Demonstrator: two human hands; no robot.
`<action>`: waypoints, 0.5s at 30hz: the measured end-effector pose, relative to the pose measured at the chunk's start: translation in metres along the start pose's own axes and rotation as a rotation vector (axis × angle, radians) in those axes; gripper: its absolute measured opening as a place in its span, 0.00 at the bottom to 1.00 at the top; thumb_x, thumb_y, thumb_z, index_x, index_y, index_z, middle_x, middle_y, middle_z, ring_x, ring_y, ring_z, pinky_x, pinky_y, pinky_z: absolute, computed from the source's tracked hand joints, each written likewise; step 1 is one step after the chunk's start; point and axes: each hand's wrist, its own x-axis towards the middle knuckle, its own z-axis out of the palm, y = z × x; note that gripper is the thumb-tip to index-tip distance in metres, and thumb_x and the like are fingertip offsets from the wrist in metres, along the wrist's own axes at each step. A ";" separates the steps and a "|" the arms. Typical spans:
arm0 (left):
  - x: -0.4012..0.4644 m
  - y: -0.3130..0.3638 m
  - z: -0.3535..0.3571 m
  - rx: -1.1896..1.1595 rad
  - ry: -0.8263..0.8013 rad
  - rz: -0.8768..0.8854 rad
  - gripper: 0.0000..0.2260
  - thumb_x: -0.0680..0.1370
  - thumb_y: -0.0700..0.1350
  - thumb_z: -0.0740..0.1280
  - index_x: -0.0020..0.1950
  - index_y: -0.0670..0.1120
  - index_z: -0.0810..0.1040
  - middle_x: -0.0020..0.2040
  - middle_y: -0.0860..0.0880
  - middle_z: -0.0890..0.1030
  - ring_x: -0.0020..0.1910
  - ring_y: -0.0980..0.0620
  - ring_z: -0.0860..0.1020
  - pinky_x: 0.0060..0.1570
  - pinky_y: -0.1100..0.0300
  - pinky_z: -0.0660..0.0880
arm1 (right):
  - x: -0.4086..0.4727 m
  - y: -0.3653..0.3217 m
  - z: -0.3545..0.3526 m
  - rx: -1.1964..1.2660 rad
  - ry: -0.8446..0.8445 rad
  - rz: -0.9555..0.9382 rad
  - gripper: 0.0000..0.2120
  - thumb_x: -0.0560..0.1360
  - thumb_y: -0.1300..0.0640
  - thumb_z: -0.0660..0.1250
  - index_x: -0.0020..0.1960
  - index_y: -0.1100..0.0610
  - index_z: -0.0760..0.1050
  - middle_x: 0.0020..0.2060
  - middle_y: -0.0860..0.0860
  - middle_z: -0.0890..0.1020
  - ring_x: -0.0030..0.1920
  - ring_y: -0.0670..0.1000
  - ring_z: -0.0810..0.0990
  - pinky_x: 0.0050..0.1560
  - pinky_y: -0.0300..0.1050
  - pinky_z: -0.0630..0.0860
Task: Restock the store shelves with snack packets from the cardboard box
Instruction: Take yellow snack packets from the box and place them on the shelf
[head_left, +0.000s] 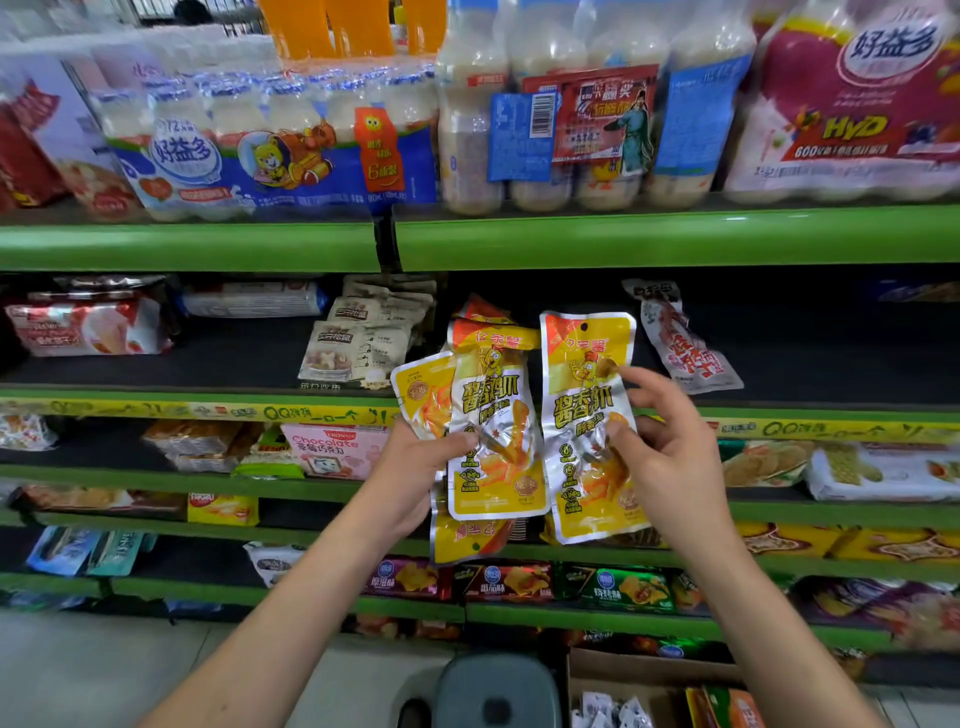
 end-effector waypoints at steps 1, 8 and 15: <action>-0.001 0.000 0.001 0.005 -0.002 0.003 0.17 0.75 0.27 0.68 0.54 0.48 0.77 0.45 0.55 0.87 0.46 0.57 0.85 0.52 0.55 0.78 | 0.000 -0.001 0.000 0.017 0.020 -0.004 0.28 0.79 0.66 0.66 0.63 0.33 0.71 0.48 0.41 0.82 0.36 0.50 0.82 0.28 0.46 0.77; -0.005 0.001 0.004 0.013 -0.017 -0.014 0.16 0.76 0.27 0.67 0.55 0.47 0.78 0.46 0.53 0.87 0.47 0.56 0.85 0.48 0.60 0.80 | -0.001 0.004 -0.001 0.095 0.080 0.020 0.27 0.78 0.66 0.67 0.62 0.35 0.67 0.50 0.43 0.82 0.42 0.49 0.84 0.37 0.38 0.79; -0.007 -0.001 0.006 0.009 -0.028 0.002 0.16 0.76 0.26 0.67 0.53 0.47 0.75 0.42 0.57 0.87 0.42 0.62 0.85 0.37 0.70 0.78 | -0.002 0.003 -0.001 0.098 0.079 0.011 0.26 0.78 0.66 0.68 0.62 0.37 0.67 0.50 0.43 0.83 0.45 0.49 0.84 0.40 0.40 0.80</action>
